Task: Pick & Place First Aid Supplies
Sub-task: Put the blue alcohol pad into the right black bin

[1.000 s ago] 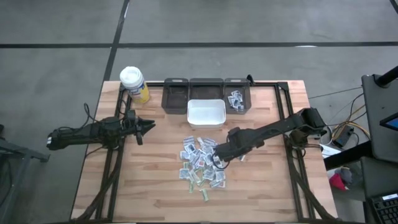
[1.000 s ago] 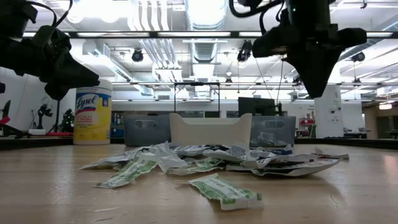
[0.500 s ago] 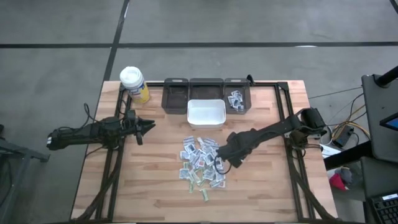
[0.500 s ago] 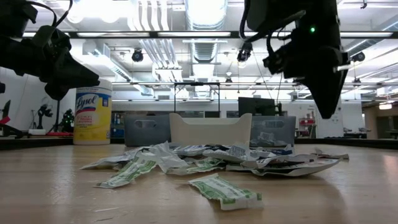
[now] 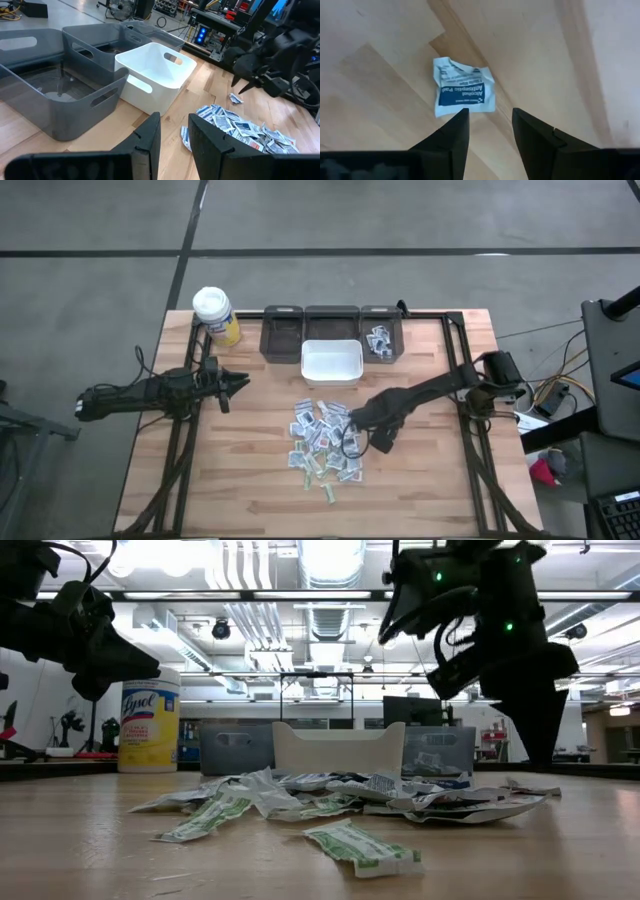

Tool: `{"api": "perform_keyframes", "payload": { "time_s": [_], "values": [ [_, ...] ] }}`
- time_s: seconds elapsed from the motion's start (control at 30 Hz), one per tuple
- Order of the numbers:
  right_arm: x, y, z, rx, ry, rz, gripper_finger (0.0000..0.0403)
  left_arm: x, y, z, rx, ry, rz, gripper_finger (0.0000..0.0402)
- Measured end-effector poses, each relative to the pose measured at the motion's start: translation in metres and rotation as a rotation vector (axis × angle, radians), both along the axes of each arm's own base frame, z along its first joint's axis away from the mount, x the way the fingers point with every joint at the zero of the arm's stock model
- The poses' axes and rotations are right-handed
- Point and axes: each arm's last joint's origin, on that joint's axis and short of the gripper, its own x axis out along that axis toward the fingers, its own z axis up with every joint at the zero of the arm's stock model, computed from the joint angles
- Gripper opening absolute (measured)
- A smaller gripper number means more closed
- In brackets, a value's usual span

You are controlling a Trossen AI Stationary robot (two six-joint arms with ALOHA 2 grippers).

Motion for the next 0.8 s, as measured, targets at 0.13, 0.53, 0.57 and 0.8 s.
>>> {"api": "perform_keyframes", "payload": {
  "time_s": [0.13, 0.53, 0.57, 0.8],
  "values": [
    [-0.001, -0.006, -0.008, 0.023, -0.016, 0.0, 0.0148, 0.0, 0.0, 0.0, 0.0, 0.0, 0.0, 0.0094],
    [-0.006, -0.014, -0.028, 0.081, -0.078, -0.033, 0.0147, 0.0, 0.0, 0.0, 0.0, -0.001, 0.0, 0.0094],
    [-0.006, -0.014, -0.028, 0.081, -0.078, -0.041, 0.0145, 0.0, 0.0, 0.0, 0.0, 0.0, 0.0, 0.0094],
    [-0.006, -0.014, -0.029, 0.072, -0.075, -0.095, 0.0104, 0.0, 0.0, 0.0, 0.0, 0.0, 0.0, 0.0094]
  ]
}}
